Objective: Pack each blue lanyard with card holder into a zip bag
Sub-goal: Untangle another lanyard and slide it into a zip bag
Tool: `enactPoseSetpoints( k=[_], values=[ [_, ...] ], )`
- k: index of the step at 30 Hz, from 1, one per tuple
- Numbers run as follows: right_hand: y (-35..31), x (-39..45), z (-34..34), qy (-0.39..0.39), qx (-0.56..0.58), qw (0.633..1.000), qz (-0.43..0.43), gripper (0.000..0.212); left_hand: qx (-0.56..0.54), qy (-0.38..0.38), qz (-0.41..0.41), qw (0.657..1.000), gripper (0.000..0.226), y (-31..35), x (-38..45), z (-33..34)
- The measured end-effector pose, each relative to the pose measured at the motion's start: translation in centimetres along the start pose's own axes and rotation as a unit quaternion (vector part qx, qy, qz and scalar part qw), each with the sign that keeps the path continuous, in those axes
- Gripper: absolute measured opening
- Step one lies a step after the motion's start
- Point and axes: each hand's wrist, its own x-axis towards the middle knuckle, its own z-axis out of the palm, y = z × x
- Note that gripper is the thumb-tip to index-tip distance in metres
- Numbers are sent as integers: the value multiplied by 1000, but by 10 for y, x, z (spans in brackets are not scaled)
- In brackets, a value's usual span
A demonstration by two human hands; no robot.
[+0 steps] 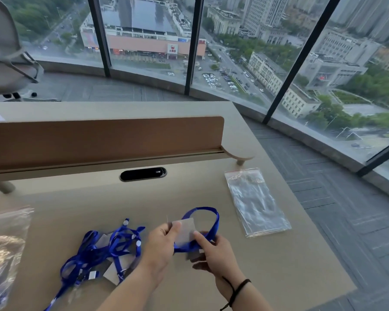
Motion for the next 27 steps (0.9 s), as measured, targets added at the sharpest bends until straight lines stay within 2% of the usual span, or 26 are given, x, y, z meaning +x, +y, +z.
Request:
enactPoseSetpoints(
  k=[7, 9, 12, 17, 21, 27],
  values=[
    [-16, 33, -43, 14, 111, 992, -61, 54, 1, -26, -18, 1000, 25, 12, 17, 35],
    [-26, 40, -61, 8, 120, 990, -72, 49, 4, -20, -17, 1000, 24, 14, 22, 54],
    [-40, 54, -87, -2, 99, 992, -74, 17, 18, -4, -15, 1000, 22, 17, 35, 87],
    [-50, 86, -125, -2, 83, 996, -34, 27, 36, 16, 6, 999, 26, 19, 61, 141],
    [-57, 113, -155, -16, 92, 996, -16, 28, 37, 50, 21, 998, 34, 20, 87, 177],
    [-65, 160, -187, -56, 89, 994, 6, 26, 23, 122, 30, 992, 30, 15, 128, 219]
  ],
)
